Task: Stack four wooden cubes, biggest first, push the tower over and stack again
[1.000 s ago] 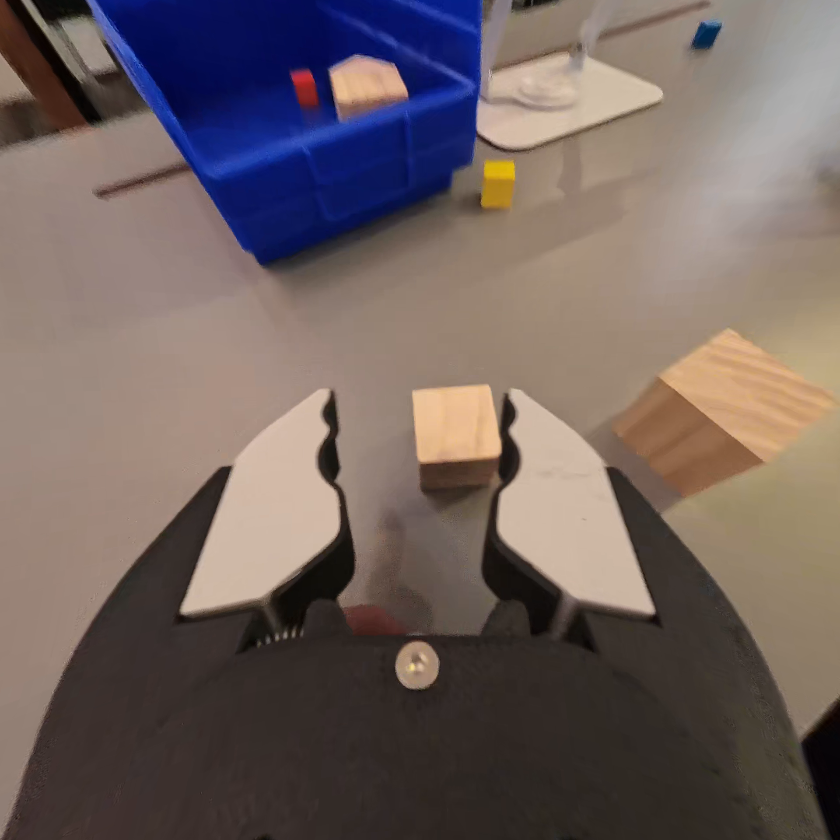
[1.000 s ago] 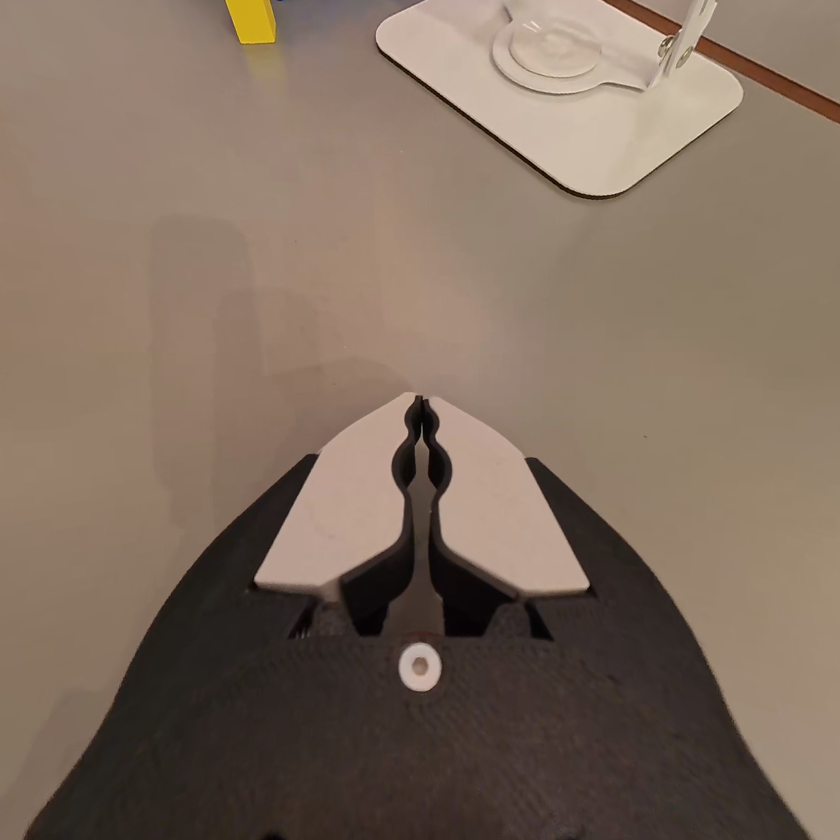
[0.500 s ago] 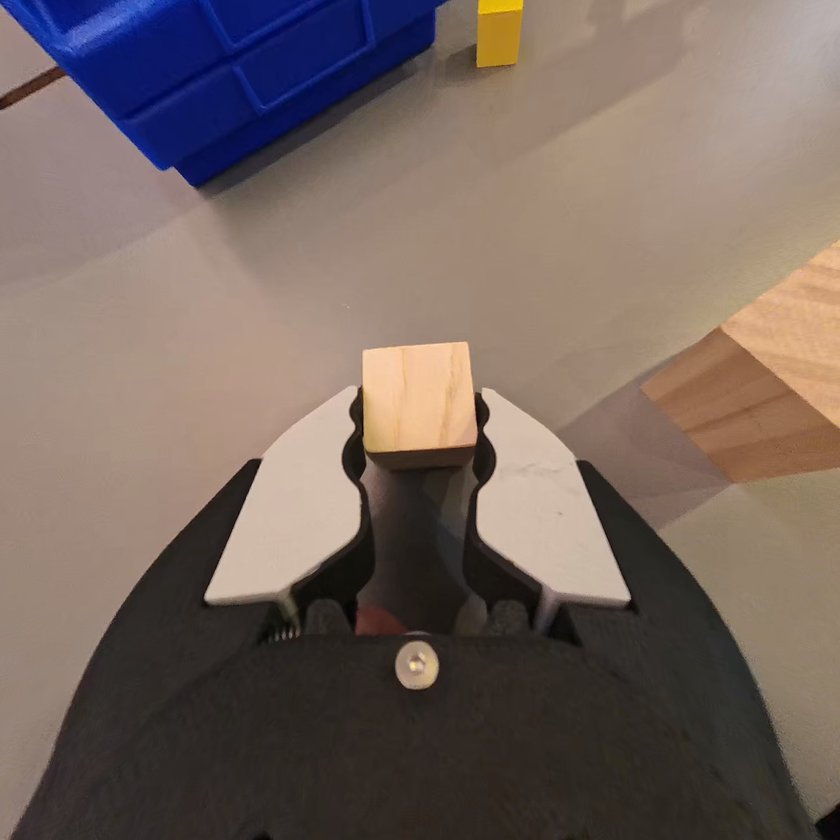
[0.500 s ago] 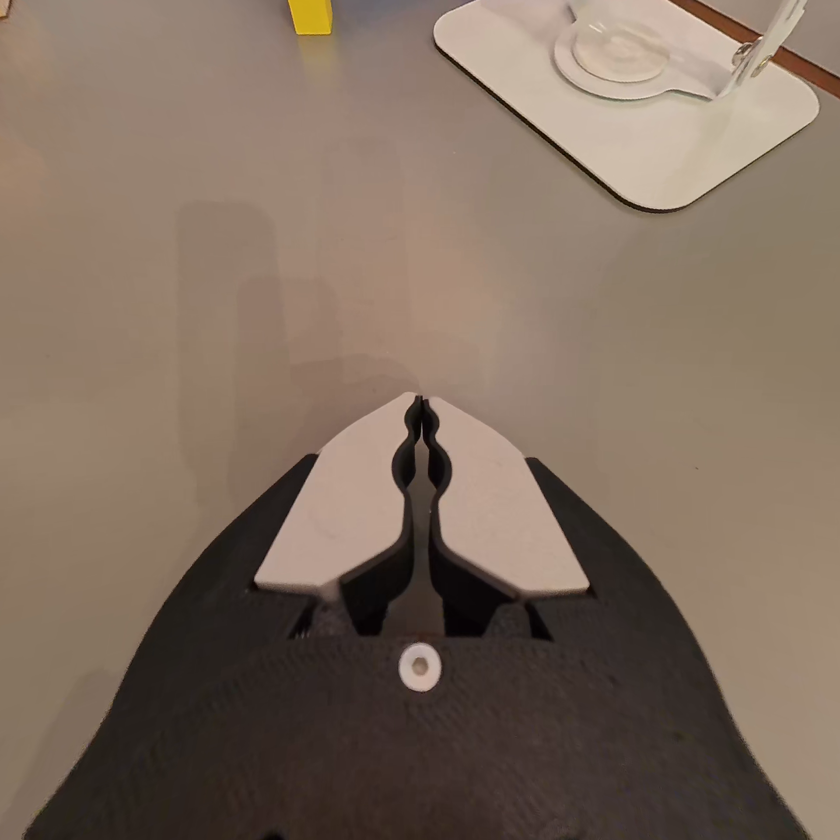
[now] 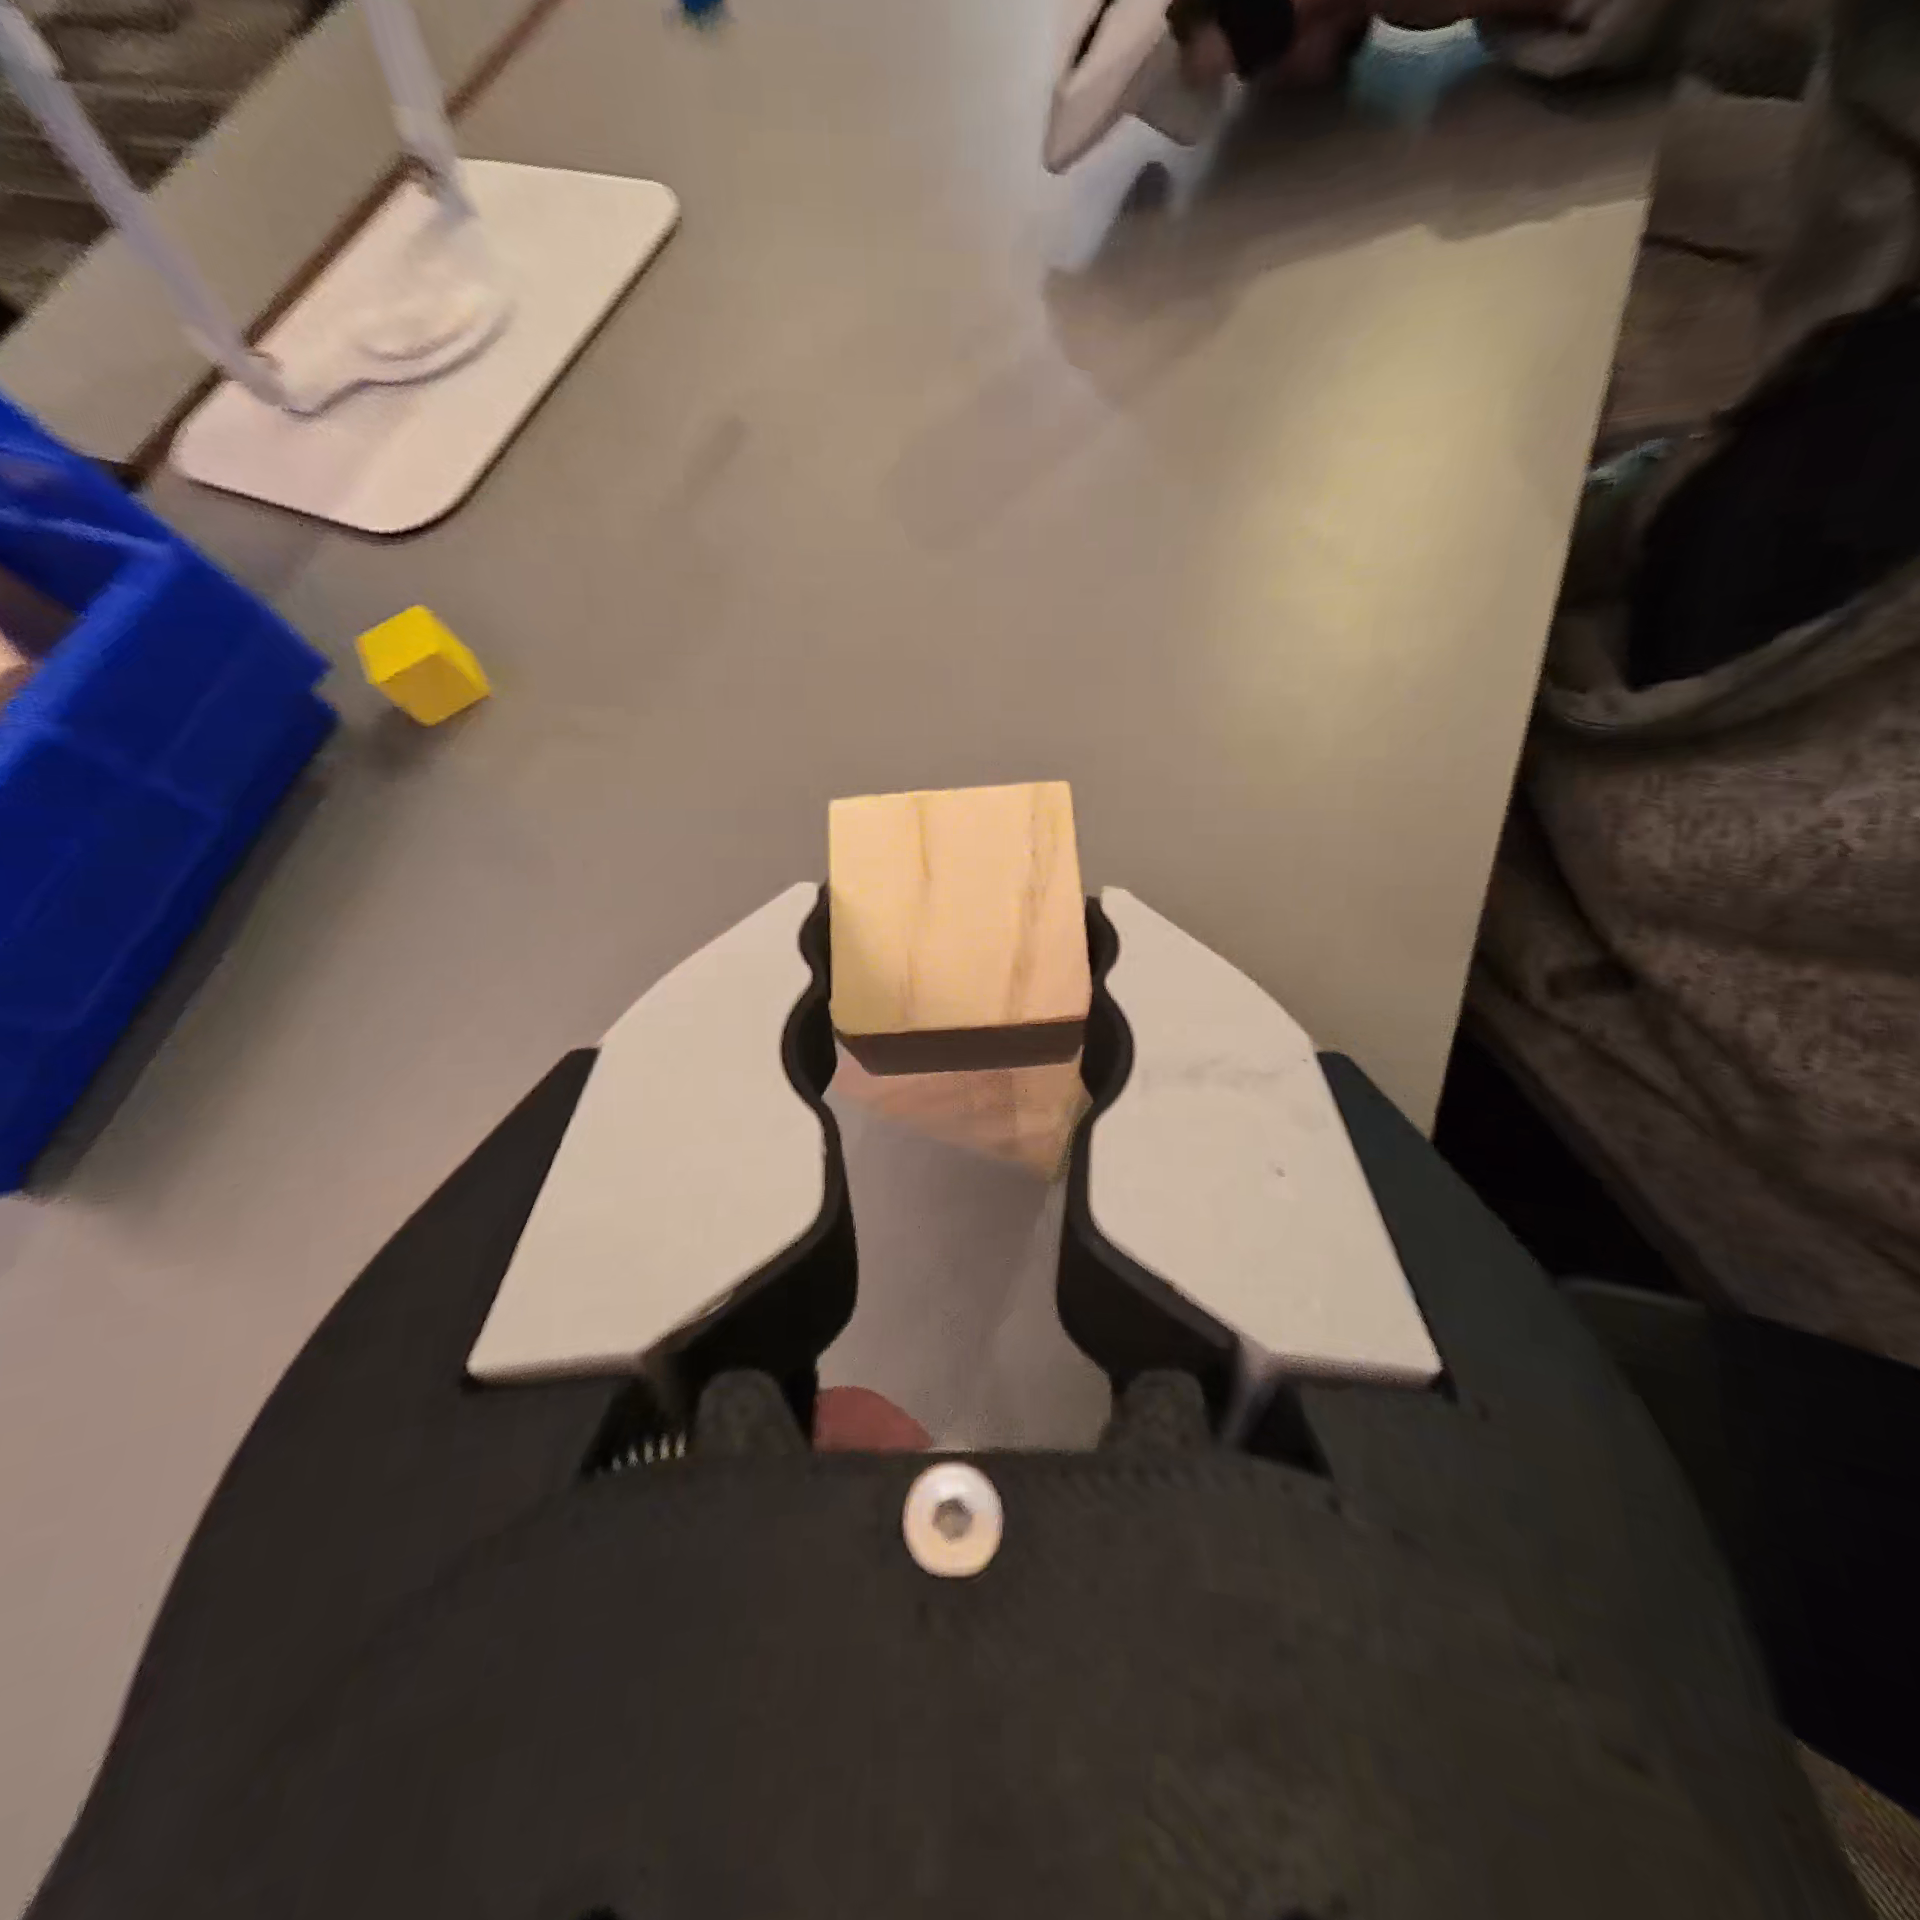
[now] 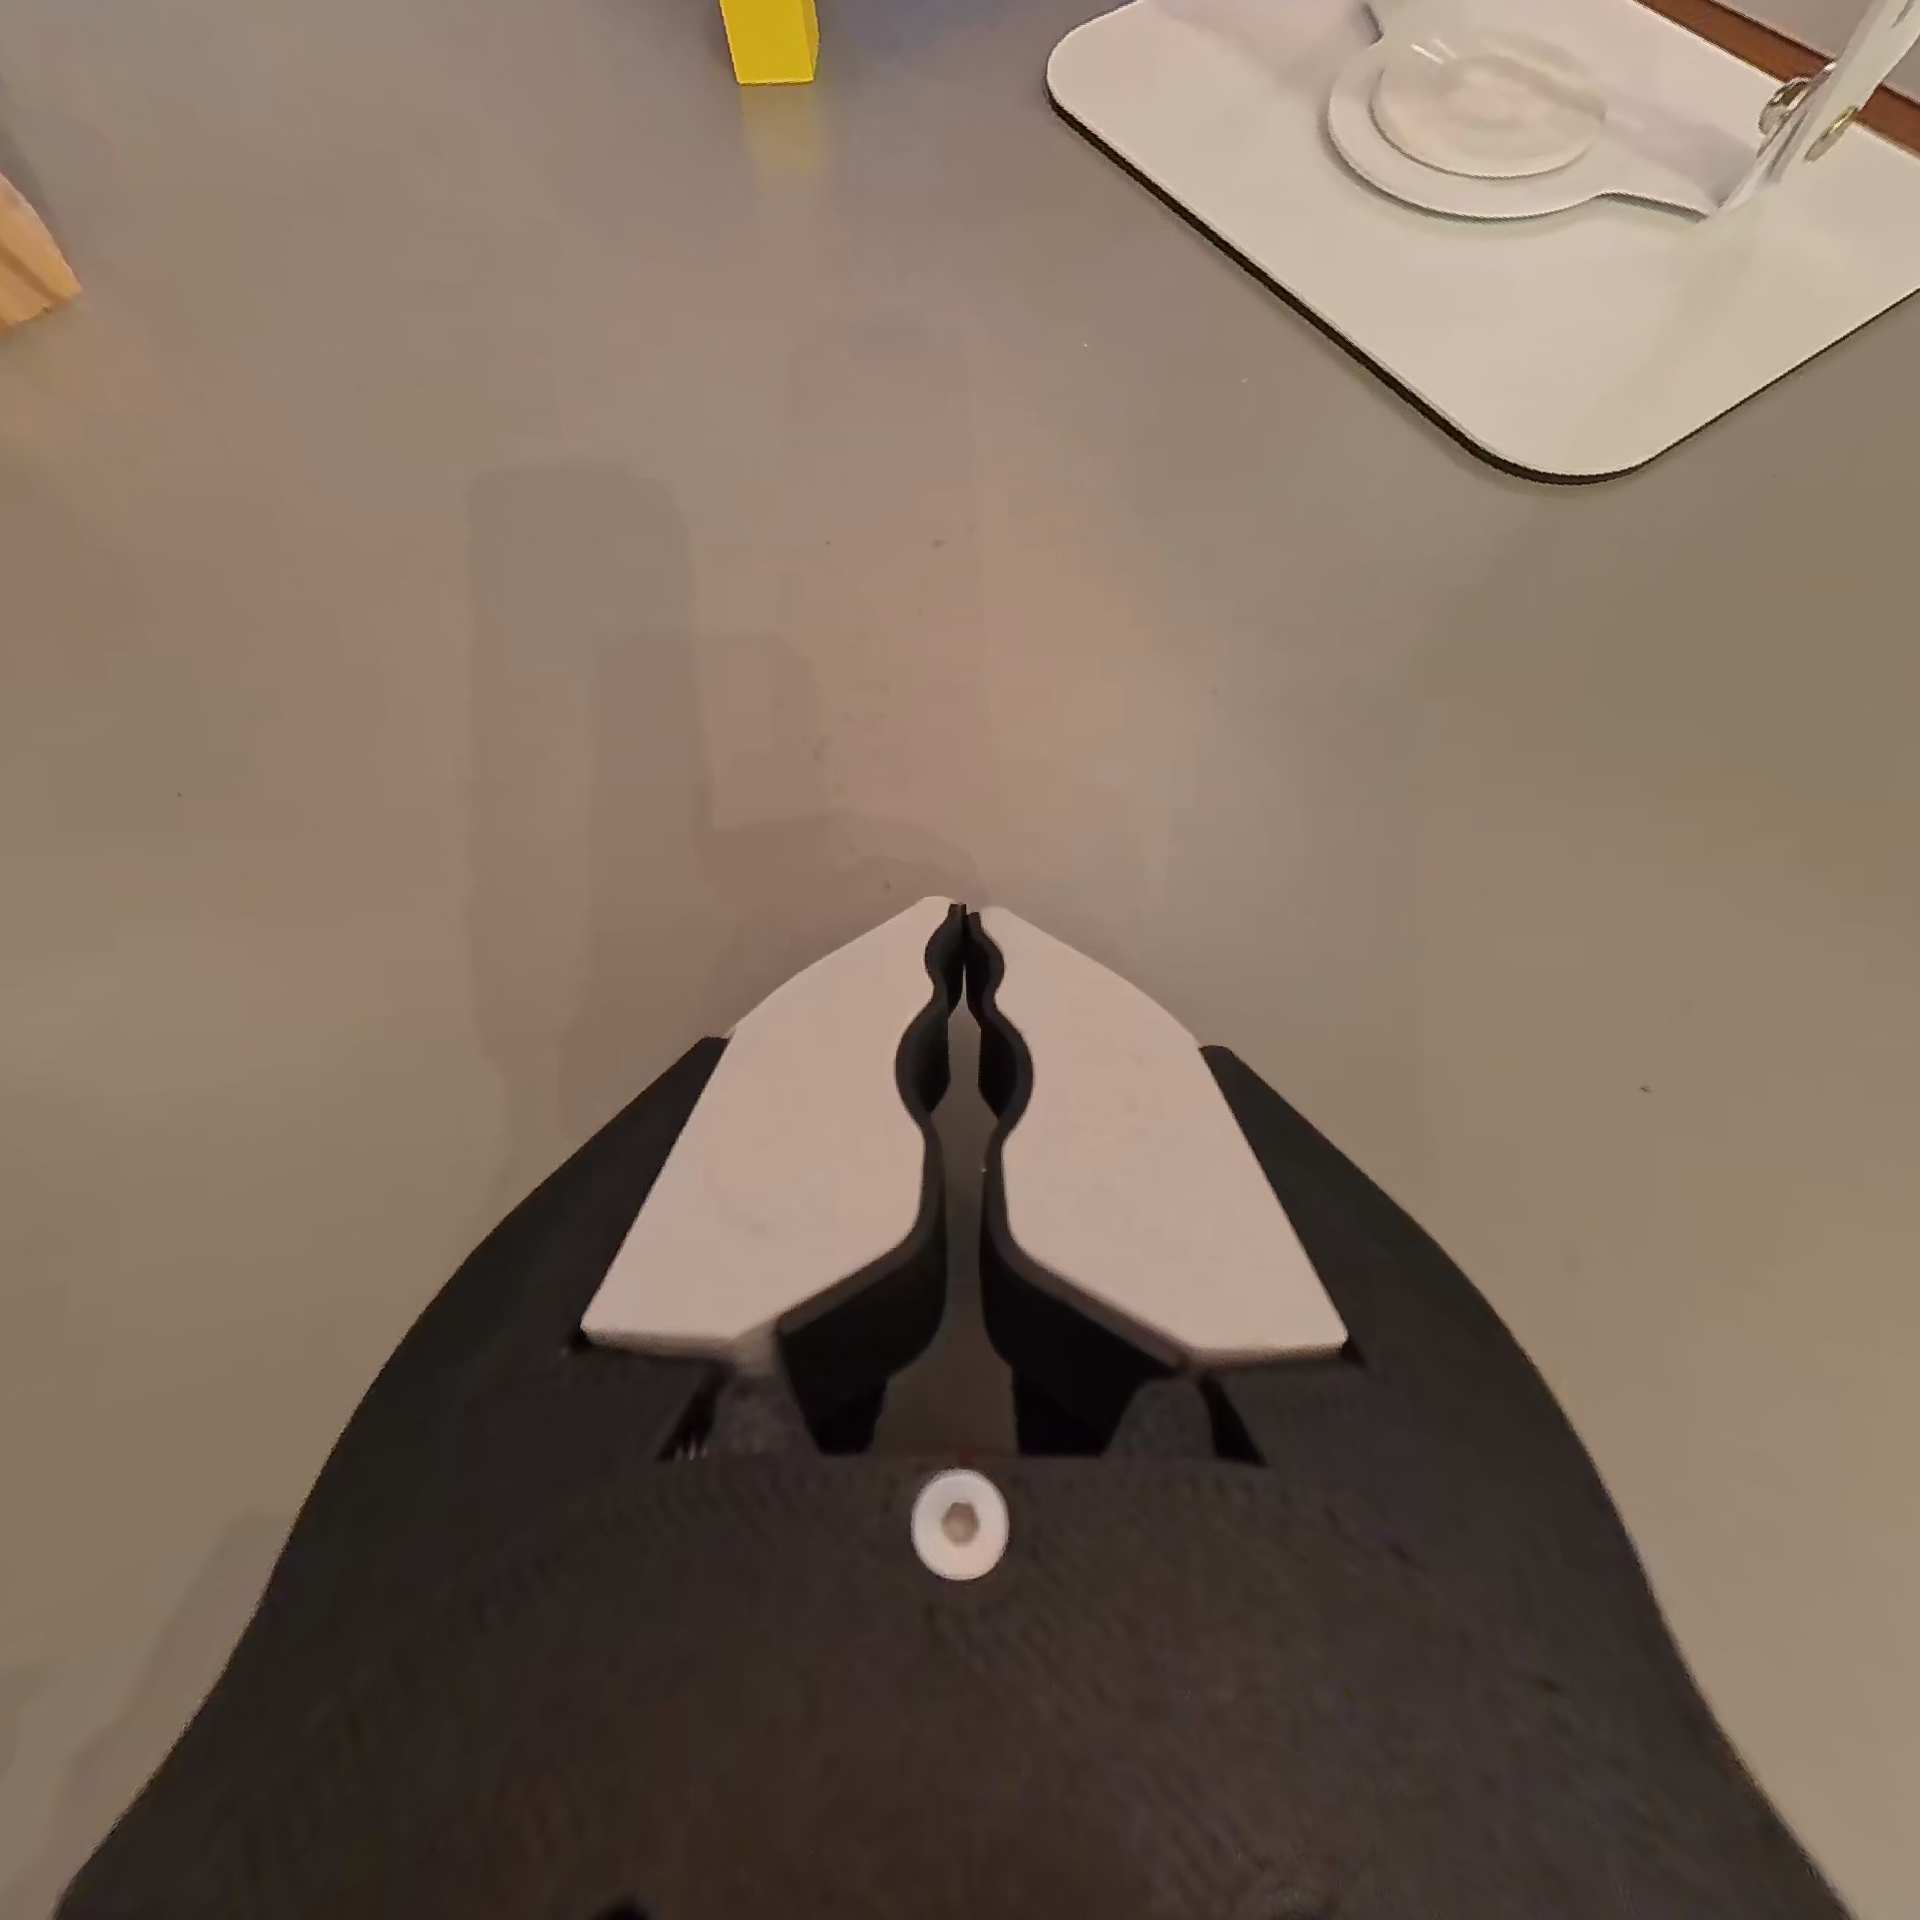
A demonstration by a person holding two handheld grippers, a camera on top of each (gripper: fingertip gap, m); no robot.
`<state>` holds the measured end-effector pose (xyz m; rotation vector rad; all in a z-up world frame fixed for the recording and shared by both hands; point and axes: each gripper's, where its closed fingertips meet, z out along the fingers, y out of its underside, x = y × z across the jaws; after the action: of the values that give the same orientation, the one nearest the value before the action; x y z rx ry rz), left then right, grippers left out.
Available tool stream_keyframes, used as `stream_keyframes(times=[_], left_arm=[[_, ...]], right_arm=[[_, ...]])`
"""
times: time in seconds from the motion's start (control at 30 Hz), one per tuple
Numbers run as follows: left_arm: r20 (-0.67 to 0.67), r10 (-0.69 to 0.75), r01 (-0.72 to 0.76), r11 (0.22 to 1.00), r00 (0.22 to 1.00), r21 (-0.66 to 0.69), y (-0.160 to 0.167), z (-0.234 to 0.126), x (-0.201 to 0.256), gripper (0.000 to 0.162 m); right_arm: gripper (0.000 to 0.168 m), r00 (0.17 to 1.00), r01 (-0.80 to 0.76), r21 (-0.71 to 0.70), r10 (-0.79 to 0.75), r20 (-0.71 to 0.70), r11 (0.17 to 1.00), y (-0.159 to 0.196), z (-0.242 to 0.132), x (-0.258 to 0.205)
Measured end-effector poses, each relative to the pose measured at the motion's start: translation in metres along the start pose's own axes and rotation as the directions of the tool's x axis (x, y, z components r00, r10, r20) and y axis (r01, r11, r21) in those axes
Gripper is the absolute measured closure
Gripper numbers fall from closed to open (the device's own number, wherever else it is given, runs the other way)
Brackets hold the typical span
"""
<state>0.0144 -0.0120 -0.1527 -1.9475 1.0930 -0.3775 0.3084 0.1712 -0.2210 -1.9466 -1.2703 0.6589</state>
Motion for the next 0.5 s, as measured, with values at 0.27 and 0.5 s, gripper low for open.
stream_keyframes(times=[0.27,0.5], left_arm=[[-0.132,-0.043,0.042,0.999,0.990,-0.007,0.017,0.014,-0.001,0.107],[-0.123,-0.102,0.096,0.994,0.987,-0.048,0.048,-0.001,-0.003,0.078]], right_arm=[[0.168,1.000,-0.003,-0.002,0.003,0.002,1.000,0.000,0.000,0.000],[0.168,1.000,-0.006,-0.003,0.006,0.010,1.000,0.000,0.001,0.000]])
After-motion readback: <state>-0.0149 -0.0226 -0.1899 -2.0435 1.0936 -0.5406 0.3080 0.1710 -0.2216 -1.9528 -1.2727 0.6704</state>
